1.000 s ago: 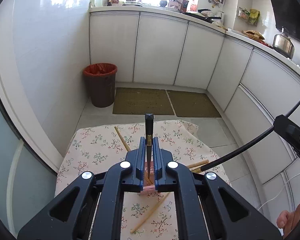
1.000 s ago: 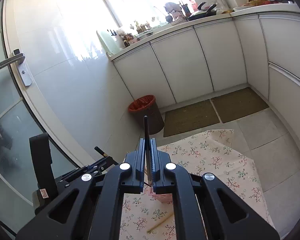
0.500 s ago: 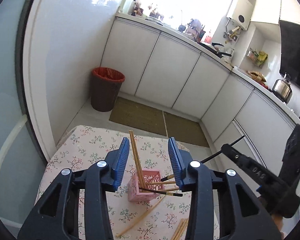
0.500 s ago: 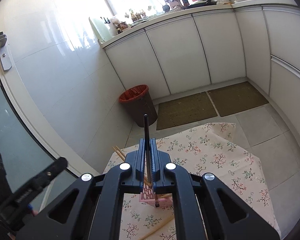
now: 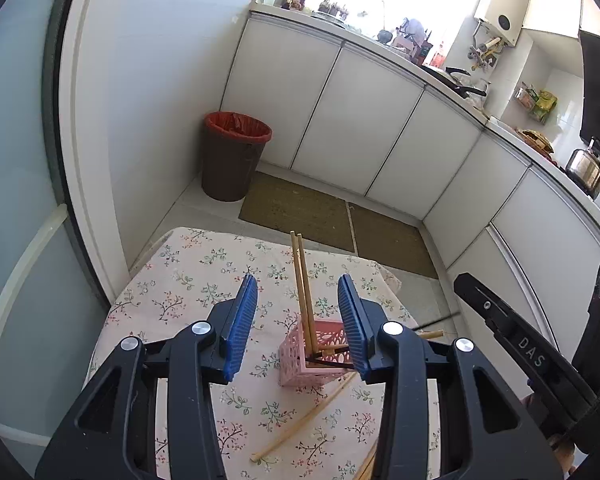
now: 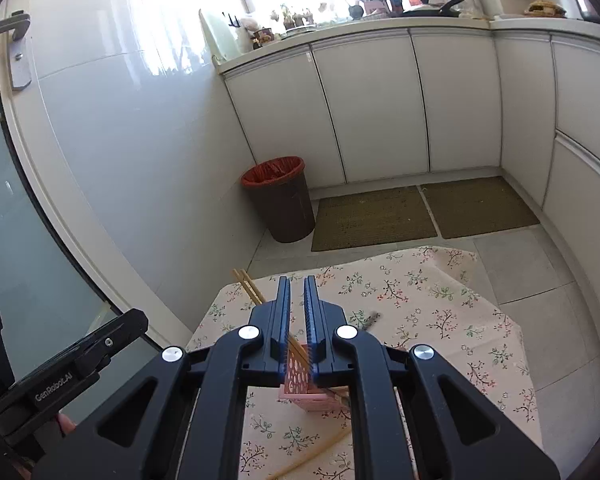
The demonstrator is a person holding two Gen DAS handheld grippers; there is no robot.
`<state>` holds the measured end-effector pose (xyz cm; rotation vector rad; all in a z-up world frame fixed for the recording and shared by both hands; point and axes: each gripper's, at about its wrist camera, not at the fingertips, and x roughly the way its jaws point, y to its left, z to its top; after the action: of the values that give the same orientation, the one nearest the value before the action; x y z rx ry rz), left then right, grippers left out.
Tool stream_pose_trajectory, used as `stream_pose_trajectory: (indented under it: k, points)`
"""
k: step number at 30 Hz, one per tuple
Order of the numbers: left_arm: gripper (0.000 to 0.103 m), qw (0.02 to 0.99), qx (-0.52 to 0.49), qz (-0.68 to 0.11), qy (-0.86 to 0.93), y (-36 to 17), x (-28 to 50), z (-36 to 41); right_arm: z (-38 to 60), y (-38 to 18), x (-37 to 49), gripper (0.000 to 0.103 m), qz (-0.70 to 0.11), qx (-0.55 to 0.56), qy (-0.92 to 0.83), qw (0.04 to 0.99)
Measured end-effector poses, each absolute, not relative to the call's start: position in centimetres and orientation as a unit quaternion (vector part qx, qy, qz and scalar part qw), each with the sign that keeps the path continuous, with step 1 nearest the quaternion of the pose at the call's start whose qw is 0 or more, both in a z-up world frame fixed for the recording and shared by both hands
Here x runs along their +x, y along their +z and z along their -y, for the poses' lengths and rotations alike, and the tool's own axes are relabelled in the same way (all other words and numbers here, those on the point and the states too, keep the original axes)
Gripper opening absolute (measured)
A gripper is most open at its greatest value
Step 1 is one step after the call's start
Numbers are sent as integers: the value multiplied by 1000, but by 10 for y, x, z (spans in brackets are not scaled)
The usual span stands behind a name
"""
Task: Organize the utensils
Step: 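Lower the black chopsticks into the pink holder and open both tools, then move both open tools back toward the remaining wooden chopsticks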
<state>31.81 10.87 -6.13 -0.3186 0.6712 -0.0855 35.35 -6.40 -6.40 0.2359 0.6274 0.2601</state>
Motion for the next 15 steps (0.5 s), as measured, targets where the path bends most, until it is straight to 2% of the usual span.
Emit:
stream_pose_trajectory:
  k: [4, 7, 8, 13, 15]
  points:
    - [41, 934, -136, -328, -42, -57, 310, -98, 72, -59, 336, 10, -305, 98, 113, 940]
    - [45, 934, -124, -333, -46, -57, 303, -89, 80, -59, 321, 25, -298, 91, 97, 945]
    - [47, 933, -120, -336, -48, -57, 301, -86, 83, -59, 316, 34, -294, 91, 94, 947]
    - [48, 932, -102, -343, -54, -59, 288, -72, 96, -61, 297, 44, -297, 94, 79, 947]
    - [52, 933, -97, -342, -54, -60, 282, -68, 99, -62, 291, 49, -296, 95, 73, 948]
